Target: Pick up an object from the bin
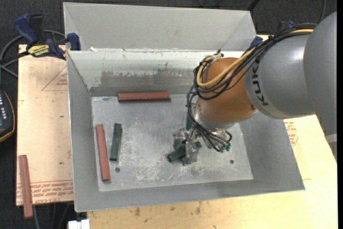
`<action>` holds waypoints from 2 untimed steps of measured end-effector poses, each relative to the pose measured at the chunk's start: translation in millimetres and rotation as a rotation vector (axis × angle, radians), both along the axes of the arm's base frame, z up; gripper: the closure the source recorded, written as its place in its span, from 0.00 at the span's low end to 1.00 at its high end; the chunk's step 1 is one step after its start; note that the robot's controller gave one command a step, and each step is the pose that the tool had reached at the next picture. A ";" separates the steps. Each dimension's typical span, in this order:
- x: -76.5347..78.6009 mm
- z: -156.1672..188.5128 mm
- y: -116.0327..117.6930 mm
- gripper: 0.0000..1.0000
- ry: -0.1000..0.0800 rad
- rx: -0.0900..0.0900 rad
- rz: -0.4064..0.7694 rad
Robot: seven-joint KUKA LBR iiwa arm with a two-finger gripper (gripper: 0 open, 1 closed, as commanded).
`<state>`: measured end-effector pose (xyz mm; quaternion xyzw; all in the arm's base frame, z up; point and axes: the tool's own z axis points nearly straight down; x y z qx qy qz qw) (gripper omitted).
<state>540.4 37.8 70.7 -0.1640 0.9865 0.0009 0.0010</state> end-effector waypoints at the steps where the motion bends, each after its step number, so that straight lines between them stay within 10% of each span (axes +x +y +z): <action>1: 33.3 137.9 11.2 1.00 -0.011 0.000 0.019; 2: 44.3 136.5 5.4 1.00 -0.004 -0.002 0.521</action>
Offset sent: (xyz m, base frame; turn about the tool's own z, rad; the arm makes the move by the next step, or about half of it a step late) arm 0.0302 0.0099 0.1330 -0.0210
